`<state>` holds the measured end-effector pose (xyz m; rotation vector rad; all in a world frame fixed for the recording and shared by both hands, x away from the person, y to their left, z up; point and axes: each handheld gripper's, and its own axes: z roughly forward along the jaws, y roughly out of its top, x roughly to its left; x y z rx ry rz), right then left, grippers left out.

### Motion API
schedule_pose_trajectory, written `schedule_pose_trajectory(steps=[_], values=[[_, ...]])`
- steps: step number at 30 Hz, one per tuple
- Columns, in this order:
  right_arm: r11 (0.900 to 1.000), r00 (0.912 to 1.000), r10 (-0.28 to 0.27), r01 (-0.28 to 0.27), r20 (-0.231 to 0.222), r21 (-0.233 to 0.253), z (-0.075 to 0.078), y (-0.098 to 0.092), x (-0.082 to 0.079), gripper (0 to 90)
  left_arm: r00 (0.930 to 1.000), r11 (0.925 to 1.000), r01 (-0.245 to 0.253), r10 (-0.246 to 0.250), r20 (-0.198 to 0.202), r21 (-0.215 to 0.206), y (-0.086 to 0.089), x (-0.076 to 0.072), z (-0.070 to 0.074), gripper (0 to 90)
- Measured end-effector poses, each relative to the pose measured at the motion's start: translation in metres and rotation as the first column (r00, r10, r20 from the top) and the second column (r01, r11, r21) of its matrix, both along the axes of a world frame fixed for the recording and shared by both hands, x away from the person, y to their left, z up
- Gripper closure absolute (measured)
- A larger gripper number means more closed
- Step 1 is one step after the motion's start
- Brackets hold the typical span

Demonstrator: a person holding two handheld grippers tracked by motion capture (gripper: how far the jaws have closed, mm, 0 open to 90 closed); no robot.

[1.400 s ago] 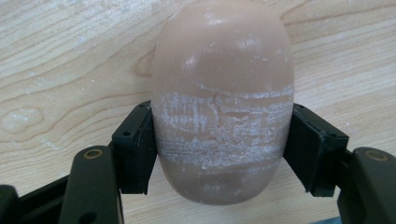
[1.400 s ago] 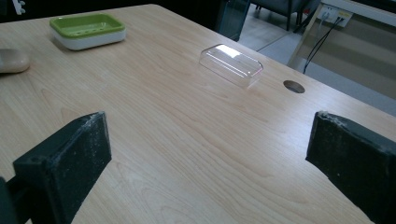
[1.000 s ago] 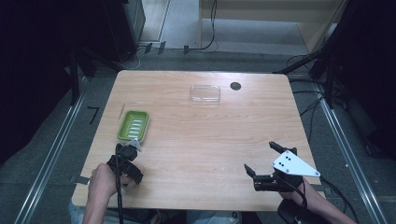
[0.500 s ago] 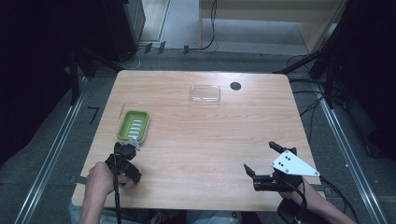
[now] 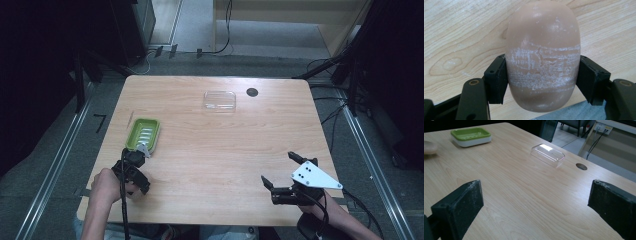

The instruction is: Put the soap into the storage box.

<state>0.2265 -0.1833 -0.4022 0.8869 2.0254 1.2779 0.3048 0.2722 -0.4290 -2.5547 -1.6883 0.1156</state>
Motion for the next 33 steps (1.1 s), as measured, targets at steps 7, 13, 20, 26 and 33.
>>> schedule_pose_trajectory(steps=[7, 13, 20, 26, 33], values=[[1.000, 1.0000, 0.000, 0.000, 0.000, -0.001, 0.000, 0.000, 0.000, 0.0, 1.0000, 1.0000, 0.000, 0.000, -0.010, 0.002, 0.003, 0.005, 0.004, 33.4], [1.000, 1.0000, -0.001, 0.001, 0.000, 0.000, 0.000, 0.000, 0.000, 0.0, 0.9999, 1.0000, 0.009, -0.009, -0.014, 0.001, 0.002, 0.010, 0.008, 33.4], [1.000, 1.0000, -0.003, 0.003, -0.001, 0.002, 0.000, 0.000, 0.000, 0.0, 0.9998, 1.0000, 0.008, -0.008, -0.019, 0.001, 0.003, 0.015, 0.013, 33.4], [1.000, 1.0000, -0.003, 0.003, -0.001, 0.003, 0.000, 0.000, 0.000, 0.0, 0.9998, 0.9999, 0.012, -0.012, -0.018, 0.005, 0.003, 0.019, 0.017, 33.4], [1.000, 1.0000, -0.003, 0.003, -0.001, 0.003, 0.000, 0.000, 0.000, 0.0, 0.9996, 0.9999, 0.010, -0.010, -0.026, 0.002, 0.006, 0.025, 0.022, 33.4]])
